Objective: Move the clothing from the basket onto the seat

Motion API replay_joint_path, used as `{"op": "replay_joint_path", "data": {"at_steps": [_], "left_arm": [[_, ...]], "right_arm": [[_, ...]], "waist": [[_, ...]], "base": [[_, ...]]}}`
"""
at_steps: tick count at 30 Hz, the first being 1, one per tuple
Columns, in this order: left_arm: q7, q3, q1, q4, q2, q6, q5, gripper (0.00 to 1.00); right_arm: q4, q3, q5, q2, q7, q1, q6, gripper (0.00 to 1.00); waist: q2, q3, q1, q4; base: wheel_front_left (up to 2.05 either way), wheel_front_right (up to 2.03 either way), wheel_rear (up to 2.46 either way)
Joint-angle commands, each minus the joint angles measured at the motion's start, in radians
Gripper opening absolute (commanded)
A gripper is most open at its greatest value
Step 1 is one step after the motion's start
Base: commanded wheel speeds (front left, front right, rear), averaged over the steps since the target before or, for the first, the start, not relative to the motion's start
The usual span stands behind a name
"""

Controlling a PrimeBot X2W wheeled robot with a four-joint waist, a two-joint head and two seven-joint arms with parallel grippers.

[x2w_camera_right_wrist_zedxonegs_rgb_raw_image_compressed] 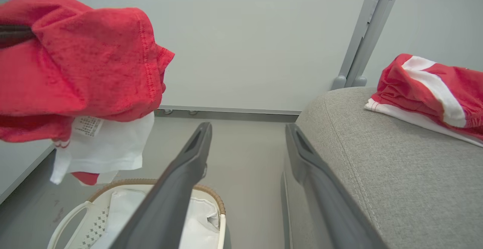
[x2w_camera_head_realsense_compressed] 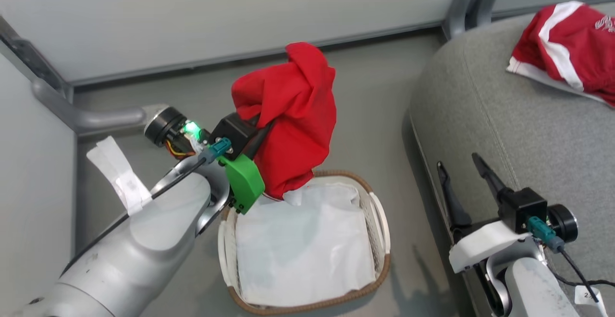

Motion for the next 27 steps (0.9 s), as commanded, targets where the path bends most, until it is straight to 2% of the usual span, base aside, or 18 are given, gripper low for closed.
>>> {"op": "replay_joint_path", "data": {"at_steps": [1,6,16,20,27], "left_arm": [[0.006,-0.006,-0.022,-0.010,0.004,-0.002,0.003,0.00],[0.026,-0.015,-0.074,-0.039,-0.013,-0.006,-0.022,0.00],[0.060,-0.043,-0.203,-0.073,-0.036,-0.008,-0.049,0.00],[0.077,-0.059,-0.234,-0.076,-0.054,-0.008,-0.069,0.00],[0.093,-0.076,-0.255,-0.063,-0.091,-0.008,-0.095,0.00]], "right_arm": [[0.007,0.007,-0.007,-0.004,-0.002,0.024,-0.001,1.00],[0.017,0.032,-0.005,-0.004,-0.002,0.045,-0.001,1.00],[0.024,0.097,0.001,-0.004,-0.002,0.028,-0.001,1.00],[0.022,0.165,0.013,-0.004,-0.002,0.000,-0.001,1.00],[0.002,0.340,0.068,-0.004,-0.002,-0.106,-0.001,1.00]], "waist": [[0.0000,-0.125,0.0001,0.046],[0.0000,-0.175,0.0001,0.049],[0.0000,-0.207,0.0001,0.054],[0.0000,-0.215,0.0001,0.053],[0.0000,-0.218,0.0001,0.053]], "base": [[0.00,0.00,0.00],[0.00,0.00,0.00],[0.00,0.00,0.00],[0.00,0.00,0.00],[0.00,0.00,0.00]]}}
